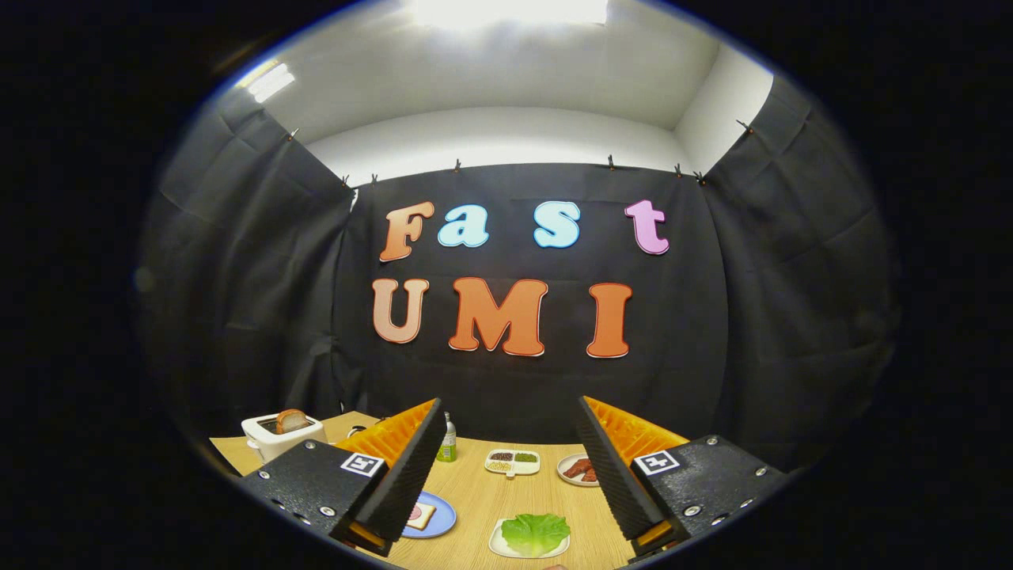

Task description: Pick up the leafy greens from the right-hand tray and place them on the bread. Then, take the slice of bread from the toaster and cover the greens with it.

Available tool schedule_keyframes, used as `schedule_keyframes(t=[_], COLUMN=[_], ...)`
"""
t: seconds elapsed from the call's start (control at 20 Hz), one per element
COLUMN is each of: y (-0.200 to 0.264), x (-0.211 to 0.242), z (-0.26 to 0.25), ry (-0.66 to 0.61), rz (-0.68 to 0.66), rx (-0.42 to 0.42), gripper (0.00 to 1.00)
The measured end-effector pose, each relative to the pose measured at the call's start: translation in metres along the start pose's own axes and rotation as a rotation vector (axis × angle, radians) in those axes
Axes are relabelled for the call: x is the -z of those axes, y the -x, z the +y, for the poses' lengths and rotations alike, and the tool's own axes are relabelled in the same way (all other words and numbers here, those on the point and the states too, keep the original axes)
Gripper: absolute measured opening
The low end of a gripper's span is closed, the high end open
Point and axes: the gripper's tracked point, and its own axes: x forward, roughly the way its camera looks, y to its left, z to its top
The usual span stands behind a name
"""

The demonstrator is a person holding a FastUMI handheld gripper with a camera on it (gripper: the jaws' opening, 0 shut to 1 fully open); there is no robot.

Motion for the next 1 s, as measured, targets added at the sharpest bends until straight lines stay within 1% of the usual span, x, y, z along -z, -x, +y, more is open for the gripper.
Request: schedule_keyframes(t=[0.2,0.4,0.7,1.0], y=[-0.006,-0.019,-0.039,-0.049], x=[0.000,0.018,0.069,0.125], z=[-0.010,-0.013,-0.014,-0.014], ry=[-0.003,-0.001,-0.034,-0.034], rz=[-0.006,0.039,0.219,0.440], rx=[0.005,-0.005,-0.042,-0.075], gripper=[0.99,0.99,0.99,0.99])
